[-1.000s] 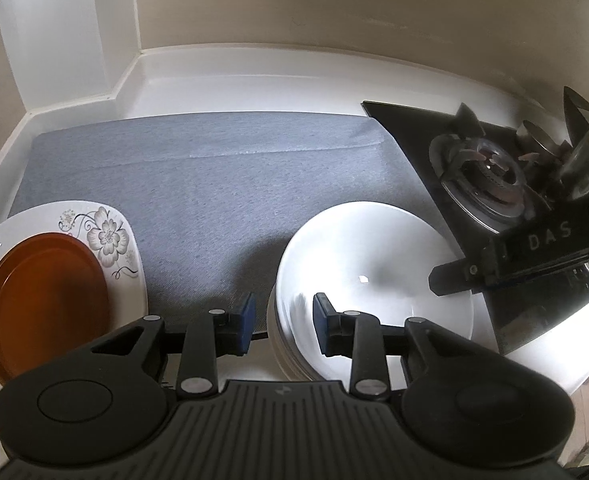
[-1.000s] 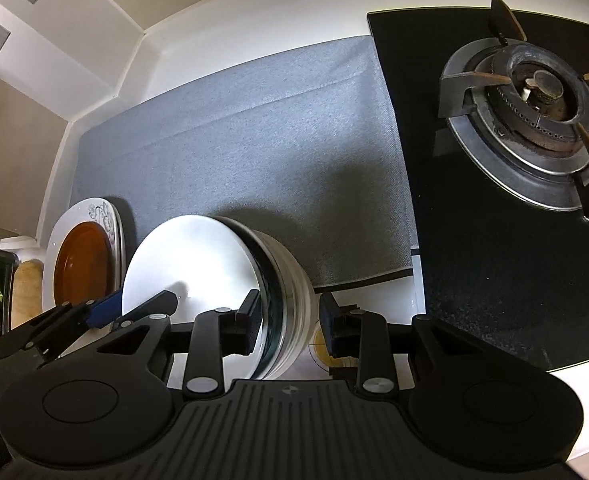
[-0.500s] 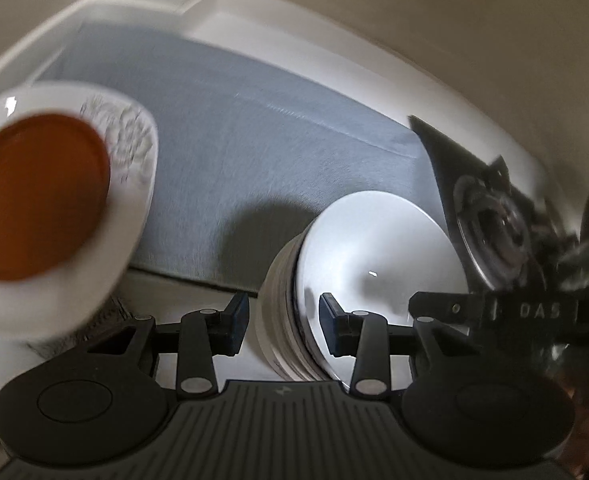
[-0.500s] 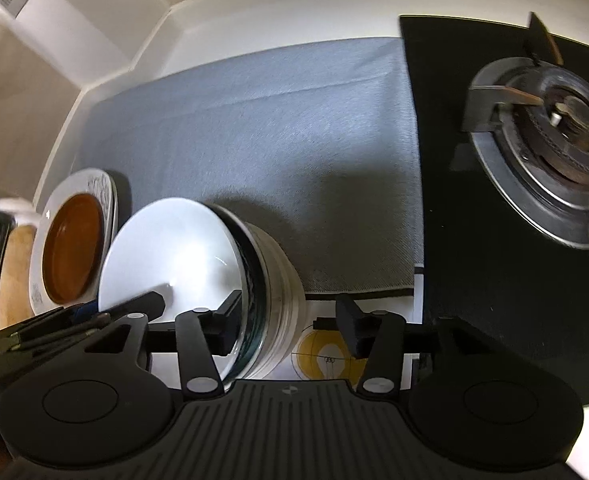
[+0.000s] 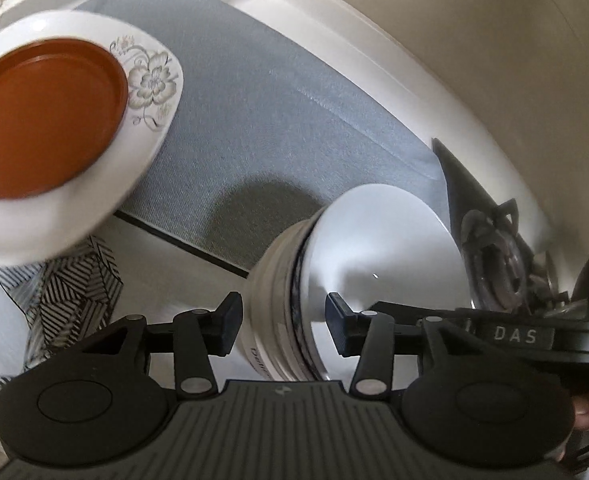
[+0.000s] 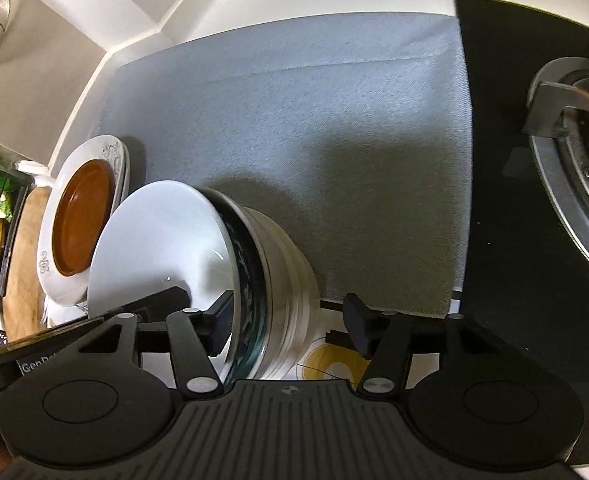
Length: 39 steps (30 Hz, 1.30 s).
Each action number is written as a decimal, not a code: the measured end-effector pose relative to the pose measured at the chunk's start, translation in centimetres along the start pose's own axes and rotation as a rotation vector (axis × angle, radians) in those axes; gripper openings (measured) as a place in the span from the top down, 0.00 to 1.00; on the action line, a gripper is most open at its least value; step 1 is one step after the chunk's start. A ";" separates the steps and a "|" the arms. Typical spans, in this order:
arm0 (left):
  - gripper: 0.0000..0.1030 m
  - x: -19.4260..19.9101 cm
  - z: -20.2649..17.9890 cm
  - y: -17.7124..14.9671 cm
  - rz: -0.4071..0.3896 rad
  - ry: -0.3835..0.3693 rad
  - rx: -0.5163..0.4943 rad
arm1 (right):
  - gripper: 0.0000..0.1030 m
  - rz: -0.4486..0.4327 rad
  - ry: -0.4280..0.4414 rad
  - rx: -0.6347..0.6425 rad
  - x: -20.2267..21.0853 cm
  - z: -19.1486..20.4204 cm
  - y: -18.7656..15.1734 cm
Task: Organize plates and bowls
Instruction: 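Carry the bowl stack with both tools over the orange plate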
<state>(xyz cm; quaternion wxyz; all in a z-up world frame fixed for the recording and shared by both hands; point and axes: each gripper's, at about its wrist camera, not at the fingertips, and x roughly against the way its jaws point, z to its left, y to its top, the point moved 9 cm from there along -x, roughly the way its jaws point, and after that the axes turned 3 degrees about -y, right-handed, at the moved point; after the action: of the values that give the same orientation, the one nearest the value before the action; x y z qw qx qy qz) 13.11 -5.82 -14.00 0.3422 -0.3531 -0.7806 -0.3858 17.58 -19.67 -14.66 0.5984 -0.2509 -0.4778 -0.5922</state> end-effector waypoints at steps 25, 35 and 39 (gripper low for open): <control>0.64 0.5 -0.5 0.0 -0.032 0.024 -0.044 | 0.57 -0.063 0.078 0.095 0.3 0.7 -0.1; 0.64 2.4 -1.4 1.1 -0.059 -0.017 -0.162 | 0.61 -0.154 0.065 0.021 1.7 0.9 -0.3; 0.65 4.7 -1.0 3.0 -0.101 -0.043 -0.175 | 0.61 -0.204 0.059 0.014 3.3 2.9 0.4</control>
<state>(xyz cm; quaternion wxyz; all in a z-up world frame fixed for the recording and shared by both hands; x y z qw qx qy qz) 13.37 -3.91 -8.65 0.2732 -0.3501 -0.7678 -0.4618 16.65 -18.60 -10.46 0.5505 -0.1794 -0.4871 -0.6538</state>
